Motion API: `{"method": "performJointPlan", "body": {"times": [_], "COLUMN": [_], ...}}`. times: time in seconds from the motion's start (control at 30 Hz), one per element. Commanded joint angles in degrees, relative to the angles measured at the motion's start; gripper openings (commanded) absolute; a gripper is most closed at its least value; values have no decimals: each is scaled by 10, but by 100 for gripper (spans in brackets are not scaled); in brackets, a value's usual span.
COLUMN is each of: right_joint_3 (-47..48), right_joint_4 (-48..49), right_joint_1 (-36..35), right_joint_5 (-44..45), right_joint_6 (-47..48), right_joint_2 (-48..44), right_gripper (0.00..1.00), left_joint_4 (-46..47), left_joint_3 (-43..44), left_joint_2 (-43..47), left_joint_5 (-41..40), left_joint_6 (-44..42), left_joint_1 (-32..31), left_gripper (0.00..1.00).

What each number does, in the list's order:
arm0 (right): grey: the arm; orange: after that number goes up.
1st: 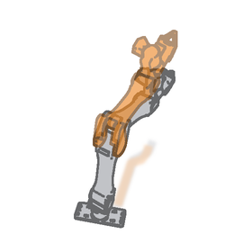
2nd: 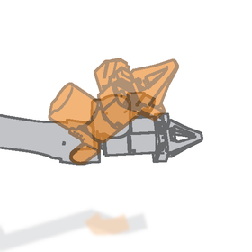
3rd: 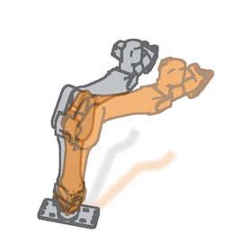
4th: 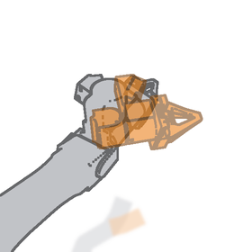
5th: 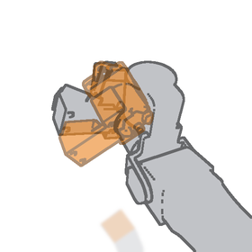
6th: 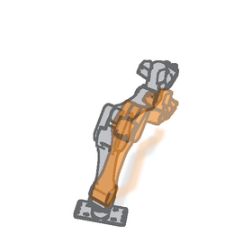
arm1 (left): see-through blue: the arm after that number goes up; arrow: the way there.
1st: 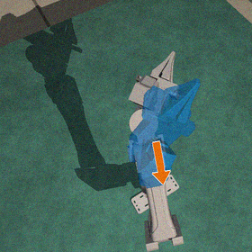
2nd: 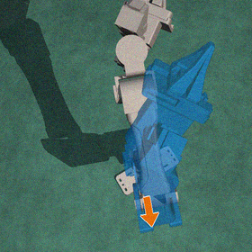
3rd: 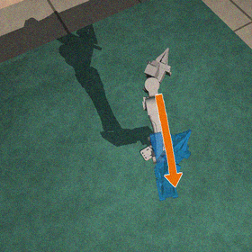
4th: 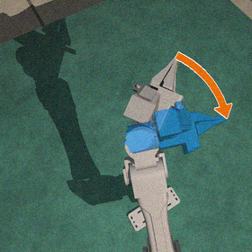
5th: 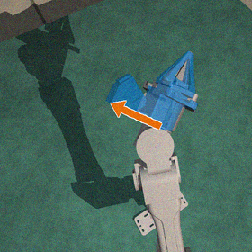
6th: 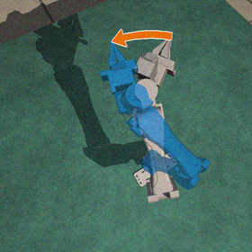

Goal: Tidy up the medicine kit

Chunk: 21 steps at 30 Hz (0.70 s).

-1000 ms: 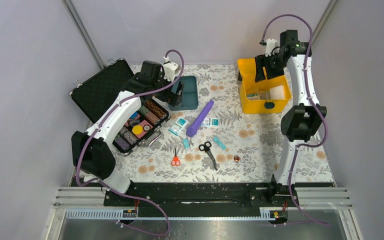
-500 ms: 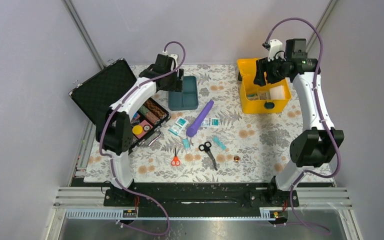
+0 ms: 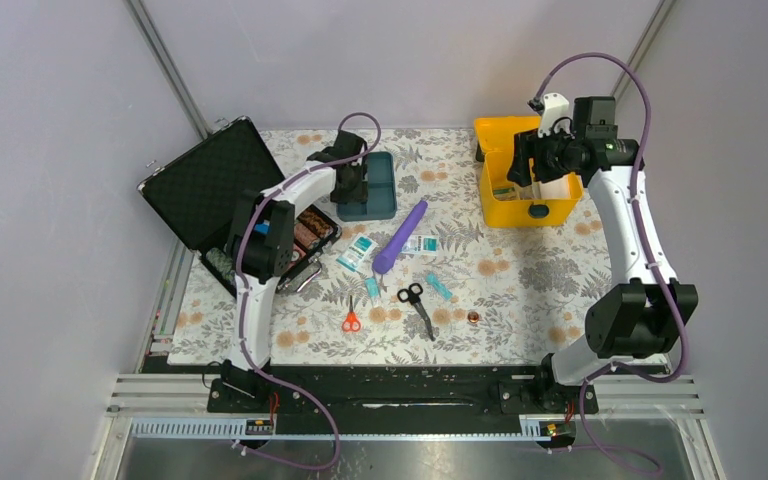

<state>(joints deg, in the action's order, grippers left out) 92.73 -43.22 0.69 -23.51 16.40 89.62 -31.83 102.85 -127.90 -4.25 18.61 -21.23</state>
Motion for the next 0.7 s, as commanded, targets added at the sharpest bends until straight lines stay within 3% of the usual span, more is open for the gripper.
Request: {"method": "performJointPlan", "body": {"times": [0.0, 0.17, 0.27, 0.4, 0.53, 0.63, 0.67], "right_joint_3": [-11, -26, -29, -30, -38, -45, -46], "right_joint_4": [12, 12, 14, 17, 25, 31, 31], "right_joint_1": [-4, -4, -4, -4, -4, -4, -4], "right_joint_5": [-5, -7, -11, -9, -7, -10, -12], "right_joint_6": [-12, -16, -20, -21, -25, -34, -36], "right_joint_2": [-27, -33, -34, -35, -37, -37, -35], "right_gripper": [69, 69, 69, 69, 69, 69, 69], "left_joint_4": [27, 34, 28, 6, -1, 3, 7], "left_joint_3": [26, 32, 31, 26, 29, 24, 19], "left_joint_2": [-12, -23, -13, 30, 67, 74, 72], "left_joint_5": [-25, -21, -37, -65, -64, -61, -56], "left_joint_6": [14, 0, 8, 60, 95, 109, 107], "left_joint_1": [-5, -10, -14, -19, -33, -42, -46], "left_gripper": [46, 27, 25, 45, 53, 74, 77]}}
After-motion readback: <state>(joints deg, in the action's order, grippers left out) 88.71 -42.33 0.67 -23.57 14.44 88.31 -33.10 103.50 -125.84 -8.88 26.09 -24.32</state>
